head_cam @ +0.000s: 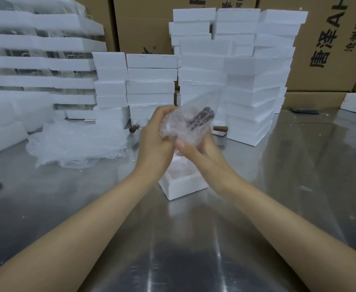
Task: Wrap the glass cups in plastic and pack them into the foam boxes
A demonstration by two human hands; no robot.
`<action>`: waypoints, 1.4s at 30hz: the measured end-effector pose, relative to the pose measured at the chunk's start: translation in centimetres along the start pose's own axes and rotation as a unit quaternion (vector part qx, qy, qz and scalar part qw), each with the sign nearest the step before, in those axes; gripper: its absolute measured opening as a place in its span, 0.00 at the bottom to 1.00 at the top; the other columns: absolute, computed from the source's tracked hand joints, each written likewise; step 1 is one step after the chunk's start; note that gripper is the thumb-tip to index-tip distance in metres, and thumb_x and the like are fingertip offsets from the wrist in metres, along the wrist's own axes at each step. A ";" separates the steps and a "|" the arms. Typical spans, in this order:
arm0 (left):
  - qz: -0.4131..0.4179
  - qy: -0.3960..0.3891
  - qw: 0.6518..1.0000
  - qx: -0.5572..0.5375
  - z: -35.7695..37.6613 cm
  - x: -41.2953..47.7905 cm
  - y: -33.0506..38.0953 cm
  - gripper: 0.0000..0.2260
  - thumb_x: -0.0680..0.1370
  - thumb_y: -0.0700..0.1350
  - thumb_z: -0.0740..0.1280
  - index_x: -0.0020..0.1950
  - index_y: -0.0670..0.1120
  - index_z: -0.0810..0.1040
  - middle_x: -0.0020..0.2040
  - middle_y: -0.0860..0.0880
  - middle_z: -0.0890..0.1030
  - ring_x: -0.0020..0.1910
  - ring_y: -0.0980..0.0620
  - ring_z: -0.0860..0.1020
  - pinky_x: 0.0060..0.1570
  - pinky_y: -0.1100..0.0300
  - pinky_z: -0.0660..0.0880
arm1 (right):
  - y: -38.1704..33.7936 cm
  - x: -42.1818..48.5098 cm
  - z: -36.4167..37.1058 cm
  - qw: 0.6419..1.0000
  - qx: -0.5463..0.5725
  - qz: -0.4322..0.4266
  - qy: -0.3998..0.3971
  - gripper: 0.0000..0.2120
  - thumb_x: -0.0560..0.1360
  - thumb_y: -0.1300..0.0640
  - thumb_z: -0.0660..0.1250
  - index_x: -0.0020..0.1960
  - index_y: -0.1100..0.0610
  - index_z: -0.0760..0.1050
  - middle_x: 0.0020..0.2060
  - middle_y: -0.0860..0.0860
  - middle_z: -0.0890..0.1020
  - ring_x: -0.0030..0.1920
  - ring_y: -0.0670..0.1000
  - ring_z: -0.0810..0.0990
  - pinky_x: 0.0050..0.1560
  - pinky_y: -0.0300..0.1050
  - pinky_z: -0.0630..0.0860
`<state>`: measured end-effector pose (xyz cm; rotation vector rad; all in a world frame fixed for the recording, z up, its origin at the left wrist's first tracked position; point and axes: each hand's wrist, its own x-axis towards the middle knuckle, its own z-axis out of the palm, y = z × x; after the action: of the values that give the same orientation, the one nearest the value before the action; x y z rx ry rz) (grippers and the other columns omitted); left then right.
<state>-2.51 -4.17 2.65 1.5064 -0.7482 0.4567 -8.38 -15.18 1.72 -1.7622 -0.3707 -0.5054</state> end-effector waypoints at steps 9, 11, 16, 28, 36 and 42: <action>0.039 -0.108 0.979 0.169 1.8 -2.2 0.9 0.30 0.72 0.51 0.66 0.73 0.55 0.61 0.68 0.58 0.70 0.64 0.61 0.69 0.60 0.58 0.72 | 0.7 0.8 -1.8 0.973 -0.020 0.023 0.229 0.19 0.68 0.77 0.55 0.51 0.65 0.78 0.43 0.55 0.83 0.44 0.50 0.82 0.43 0.43 0.80; 0.039 -0.133 0.977 0.160 1.9 -2.2 0.7 0.30 0.73 0.56 0.65 0.73 0.53 0.61 0.68 0.58 0.69 0.65 0.64 0.68 0.62 0.62 0.70 | 0.6 1.2 -2.5 0.972 0.002 0.029 0.232 0.16 0.68 0.77 0.57 0.49 0.66 0.78 0.40 0.56 0.83 0.39 0.50 0.82 0.38 0.45 0.79; 0.116 -0.091 0.975 0.165 1.1 -1.7 0.4 0.18 0.77 0.44 0.66 0.66 0.49 0.68 0.62 0.55 0.74 0.56 0.70 0.70 0.53 0.76 0.66 | 0.3 0.8 -1.6 0.984 -0.021 0.009 0.175 0.17 0.70 0.67 0.66 0.57 0.56 0.72 0.44 0.49 0.83 0.43 0.50 0.83 0.35 0.49 0.80; -0.264 -0.011 0.948 -0.177 0.8 0.3 0.9 0.15 0.77 0.41 0.60 0.63 0.48 0.66 0.57 0.49 0.77 0.50 0.53 0.80 0.47 0.56 0.79 | 1.4 0.5 -1.9 0.939 -0.296 -0.161 0.066 0.34 0.74 0.51 0.69 0.72 0.38 0.55 0.67 0.32 0.63 0.68 0.43 0.63 0.68 0.44 0.64; 0.005 -0.132 0.978 0.159 0.3 -0.6 -0.9 0.25 0.74 0.63 0.62 0.68 0.55 0.65 0.75 0.59 0.50 0.77 0.55 0.48 0.73 0.54 0.53 | 0.7 1.3 -3.1 0.944 0.286 0.118 0.117 0.18 0.81 0.53 0.55 0.67 0.61 0.69 0.60 0.59 0.78 0.56 0.55 0.77 0.53 0.47 0.71; 0.134 -0.107 0.959 0.227 -0.3 -0.3 -2.0 0.34 0.71 0.53 0.74 0.69 0.40 0.64 0.67 0.47 0.68 0.70 0.52 0.64 0.75 0.43 0.49 | 0.0 1.3 -2.5 0.938 0.312 0.132 0.072 0.19 0.82 0.52 0.52 0.65 0.63 0.71 0.54 0.58 0.80 0.47 0.52 0.78 0.38 0.40 0.73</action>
<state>-1.29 -3.95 1.08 1.9125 -1.0770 0.7136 -7.62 -17.66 2.92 -1.1265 -0.1578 -0.2751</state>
